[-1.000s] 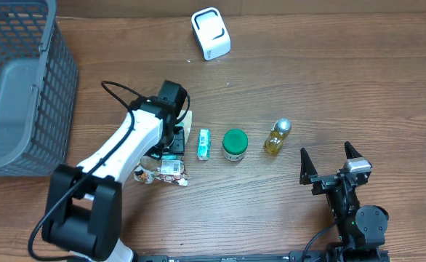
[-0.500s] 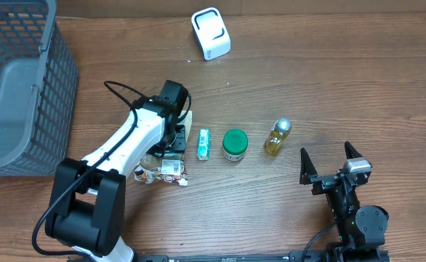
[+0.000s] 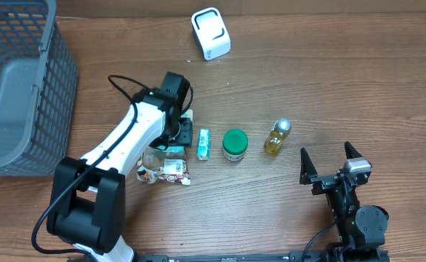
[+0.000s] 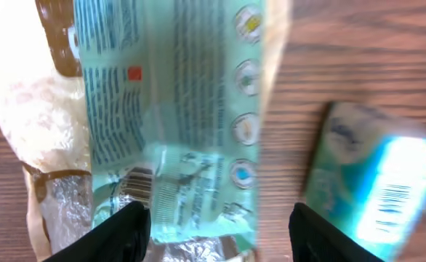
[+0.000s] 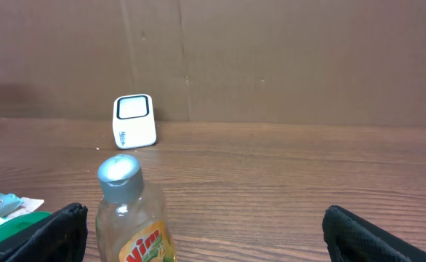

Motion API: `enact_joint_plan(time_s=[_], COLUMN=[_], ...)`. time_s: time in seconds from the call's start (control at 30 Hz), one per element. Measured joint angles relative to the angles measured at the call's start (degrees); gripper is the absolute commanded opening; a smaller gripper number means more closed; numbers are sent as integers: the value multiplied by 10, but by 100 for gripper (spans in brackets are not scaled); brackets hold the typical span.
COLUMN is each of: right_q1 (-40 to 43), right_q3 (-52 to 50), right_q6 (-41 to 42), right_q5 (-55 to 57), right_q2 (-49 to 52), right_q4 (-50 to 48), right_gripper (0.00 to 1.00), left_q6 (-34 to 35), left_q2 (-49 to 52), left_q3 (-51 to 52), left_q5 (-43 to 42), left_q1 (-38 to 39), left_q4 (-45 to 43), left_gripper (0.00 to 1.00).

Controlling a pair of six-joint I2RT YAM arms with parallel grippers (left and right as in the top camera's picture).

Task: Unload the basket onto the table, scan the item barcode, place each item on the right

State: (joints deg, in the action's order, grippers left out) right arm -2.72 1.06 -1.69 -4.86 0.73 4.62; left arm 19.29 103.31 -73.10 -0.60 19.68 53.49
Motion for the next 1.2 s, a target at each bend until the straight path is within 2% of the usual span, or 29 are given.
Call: enact_joint_plan(time_s=[0.1,0.3,0.83,0.87,0.9,1.2], right_q1=[0,0,0,0,0,0], right_q3=[0,0,0,0,0,0], right_q6=[0,0,0,0,0,0], right_q5=[0,0,0,0,0,0], right_q2=[0,0,0,0,0,0], right_q4=[0,0,0,0,0,0], right_gripper=[100,100,100,100,100,100], left_q6=[-2,-27,-115,-118,-123,-129], left_q2=[0,0,0,0,0,0], left_q3=[-40,-108,-115,-115,-115,-116], left_q5=[-8,-14,-14,-14,-13,-14], left_q1=[-9,-53,-244,-252,-260,-281], left_q4=[30,68,81,80,80,79], left_gripper=[62,73,79,86,100,100])
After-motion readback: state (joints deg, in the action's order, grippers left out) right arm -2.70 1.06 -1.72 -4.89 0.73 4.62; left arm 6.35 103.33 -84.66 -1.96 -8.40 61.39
